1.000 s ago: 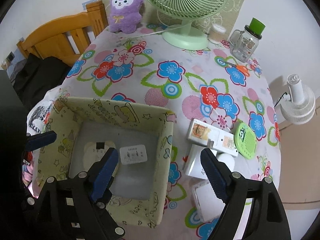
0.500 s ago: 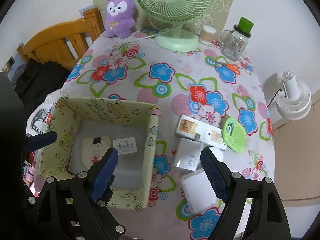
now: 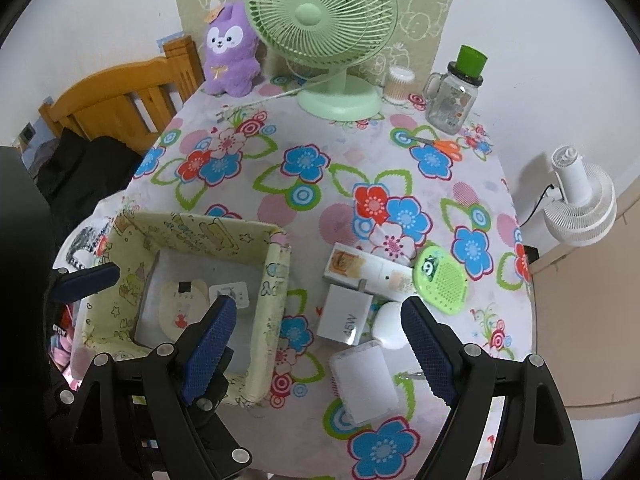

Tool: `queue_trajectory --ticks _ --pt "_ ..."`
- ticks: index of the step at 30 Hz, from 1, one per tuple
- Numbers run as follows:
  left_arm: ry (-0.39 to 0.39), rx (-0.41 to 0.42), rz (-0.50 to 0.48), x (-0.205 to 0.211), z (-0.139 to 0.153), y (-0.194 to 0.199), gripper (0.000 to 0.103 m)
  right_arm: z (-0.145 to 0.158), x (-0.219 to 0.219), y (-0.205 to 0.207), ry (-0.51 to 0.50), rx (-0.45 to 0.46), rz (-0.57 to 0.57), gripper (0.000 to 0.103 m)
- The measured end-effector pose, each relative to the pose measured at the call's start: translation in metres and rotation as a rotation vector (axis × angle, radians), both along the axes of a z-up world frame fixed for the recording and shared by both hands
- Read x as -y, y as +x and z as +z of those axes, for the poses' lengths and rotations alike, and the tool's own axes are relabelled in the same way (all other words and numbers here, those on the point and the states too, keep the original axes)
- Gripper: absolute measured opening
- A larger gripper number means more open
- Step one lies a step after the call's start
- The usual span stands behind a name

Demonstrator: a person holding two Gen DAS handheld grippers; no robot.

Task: Organize rigid objects
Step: 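Withdraw both grippers from the box back over the remaining items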

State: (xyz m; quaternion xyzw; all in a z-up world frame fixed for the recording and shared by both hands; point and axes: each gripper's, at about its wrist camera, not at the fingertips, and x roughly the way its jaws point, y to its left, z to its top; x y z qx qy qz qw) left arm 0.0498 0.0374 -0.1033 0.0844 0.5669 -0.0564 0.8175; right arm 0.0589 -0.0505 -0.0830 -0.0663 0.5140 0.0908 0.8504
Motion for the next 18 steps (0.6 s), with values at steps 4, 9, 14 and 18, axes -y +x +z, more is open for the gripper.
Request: queue_trajectory --ticks 4,9,14,18 --pt "-0.008 0.011 0.000 0.008 0.007 0.000 0.101 0.007 0.010 0.000 0.005 0.014 -0.001 0.087" --pt "-0.003 0.034 -0.005 0.020 0.015 0.000 0.101 0.015 0.023 -0.002 0.011 0.033 -0.007 0.087" --pt "-0.006 0.051 -0.004 0.031 0.022 0.000 0.101 0.023 0.035 -0.004 0.008 0.056 -0.008 0.087" --pt "-0.005 0.061 -0.008 0.040 0.026 -0.002 0.101 0.027 0.045 -0.005 0.010 0.068 -0.007 0.087"
